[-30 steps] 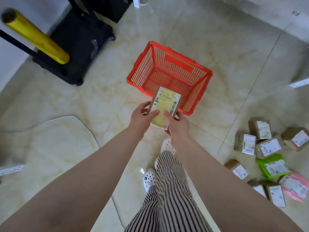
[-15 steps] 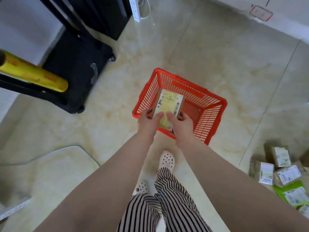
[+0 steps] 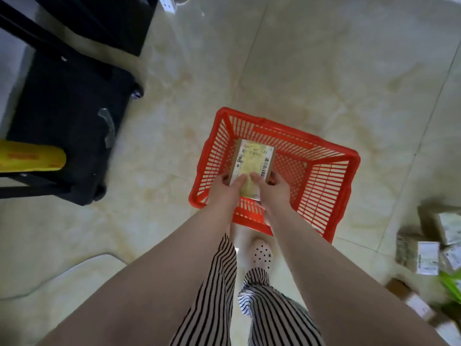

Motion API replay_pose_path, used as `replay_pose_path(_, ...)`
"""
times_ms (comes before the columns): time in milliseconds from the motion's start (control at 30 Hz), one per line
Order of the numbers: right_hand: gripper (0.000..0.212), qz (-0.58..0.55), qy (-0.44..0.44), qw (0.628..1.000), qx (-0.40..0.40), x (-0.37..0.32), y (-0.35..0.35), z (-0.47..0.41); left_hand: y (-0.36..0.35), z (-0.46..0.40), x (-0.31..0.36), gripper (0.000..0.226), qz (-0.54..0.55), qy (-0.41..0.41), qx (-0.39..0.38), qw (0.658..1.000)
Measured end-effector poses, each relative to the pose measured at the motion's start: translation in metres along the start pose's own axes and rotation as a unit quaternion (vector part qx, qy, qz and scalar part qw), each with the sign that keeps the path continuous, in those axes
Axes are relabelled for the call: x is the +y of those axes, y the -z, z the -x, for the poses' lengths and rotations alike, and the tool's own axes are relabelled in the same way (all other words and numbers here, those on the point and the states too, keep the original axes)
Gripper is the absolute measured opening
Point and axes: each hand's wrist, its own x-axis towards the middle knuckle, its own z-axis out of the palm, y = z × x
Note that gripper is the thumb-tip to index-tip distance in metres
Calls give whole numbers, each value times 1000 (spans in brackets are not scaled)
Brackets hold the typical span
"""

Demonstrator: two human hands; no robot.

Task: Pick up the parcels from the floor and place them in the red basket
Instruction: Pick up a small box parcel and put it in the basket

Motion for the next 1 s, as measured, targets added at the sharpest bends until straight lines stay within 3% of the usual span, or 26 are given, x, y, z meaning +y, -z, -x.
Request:
replay_pose_path(200, 41, 4, -4, 1000, 8, 34, -39, -87, -14, -90, -6, 54, -10, 37, -10, 999)
replay_pose_path(400, 49, -1, 15, 1000, 9, 74, -64, -178, -43, -187, -27, 78, -16, 48, 13, 999)
replay_pose_path(533, 49, 21, 40, 999, 14, 94, -70, -218, -60, -228, -40, 67, -30, 50, 34, 998)
replay_pose_path(1000, 71, 86, 43, 995, -5, 109, -75, -254, -74, -259, -49, 80, -39, 63, 44, 996)
